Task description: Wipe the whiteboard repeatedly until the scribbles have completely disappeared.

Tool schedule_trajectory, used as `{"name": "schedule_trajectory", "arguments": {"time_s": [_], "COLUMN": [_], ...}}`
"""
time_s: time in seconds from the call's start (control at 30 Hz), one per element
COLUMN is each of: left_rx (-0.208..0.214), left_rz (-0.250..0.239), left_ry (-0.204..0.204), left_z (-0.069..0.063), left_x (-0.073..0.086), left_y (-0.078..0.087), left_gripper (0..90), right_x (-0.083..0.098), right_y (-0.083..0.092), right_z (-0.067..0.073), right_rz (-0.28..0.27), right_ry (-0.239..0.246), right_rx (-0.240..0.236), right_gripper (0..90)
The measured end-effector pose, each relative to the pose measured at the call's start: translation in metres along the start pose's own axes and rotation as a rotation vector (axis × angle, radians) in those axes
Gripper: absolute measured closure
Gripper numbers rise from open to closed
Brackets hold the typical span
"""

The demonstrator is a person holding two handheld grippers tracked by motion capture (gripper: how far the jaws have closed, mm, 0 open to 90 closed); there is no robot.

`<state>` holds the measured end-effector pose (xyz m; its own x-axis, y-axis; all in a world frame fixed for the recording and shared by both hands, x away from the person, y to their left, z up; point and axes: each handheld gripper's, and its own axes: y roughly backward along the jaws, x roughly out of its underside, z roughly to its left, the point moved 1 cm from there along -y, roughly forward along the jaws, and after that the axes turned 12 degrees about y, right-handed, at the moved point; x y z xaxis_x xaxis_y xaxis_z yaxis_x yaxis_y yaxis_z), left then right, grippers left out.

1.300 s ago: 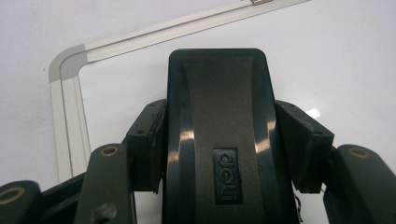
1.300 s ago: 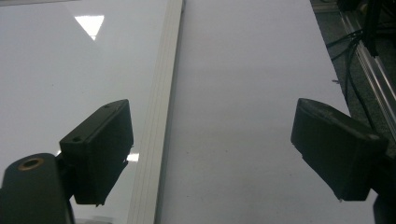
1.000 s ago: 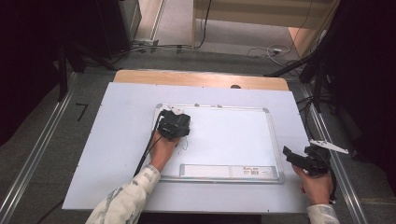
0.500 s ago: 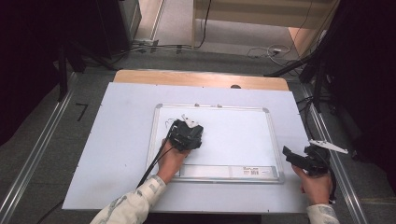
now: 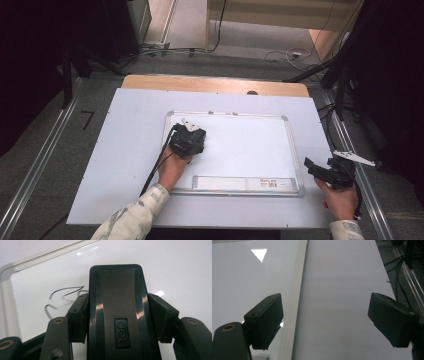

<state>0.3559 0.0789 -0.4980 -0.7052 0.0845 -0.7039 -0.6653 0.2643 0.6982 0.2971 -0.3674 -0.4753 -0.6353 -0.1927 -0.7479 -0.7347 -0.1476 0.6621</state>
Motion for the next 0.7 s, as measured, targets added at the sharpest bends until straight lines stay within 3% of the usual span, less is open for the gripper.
{"name": "schedule_trajectory", "arguments": {"time_s": [0.13, 0.4, 0.5, 0.7], "left_rx": [-0.003, 0.048, 0.064, 0.010], "left_rz": [-0.002, 0.012, 0.011, 0.003], "left_ry": [-0.005, -0.092, -0.091, -0.047], "left_z": [0.000, -0.028, -0.023, -0.004], "left_x": [0.007, 0.023, 0.020, 0.004], "left_y": [0.007, 0.016, 0.014, 0.002], "left_gripper": [41.2, 41.1, 41.1, 41.1], "right_x": [0.000, -0.002, -0.003, -0.002], "right_y": [0.000, -0.002, -0.002, -0.002], "right_z": [0.001, 0.005, 0.006, 0.004], "right_rz": [0.006, 0.006, 0.005, 0.007], "right_ry": [0.001, 0.013, 0.016, 0.011], "right_rx": [0.001, 0.000, -0.001, -0.003], "right_gripper": [11.7, 11.7, 11.8, 11.7]}}
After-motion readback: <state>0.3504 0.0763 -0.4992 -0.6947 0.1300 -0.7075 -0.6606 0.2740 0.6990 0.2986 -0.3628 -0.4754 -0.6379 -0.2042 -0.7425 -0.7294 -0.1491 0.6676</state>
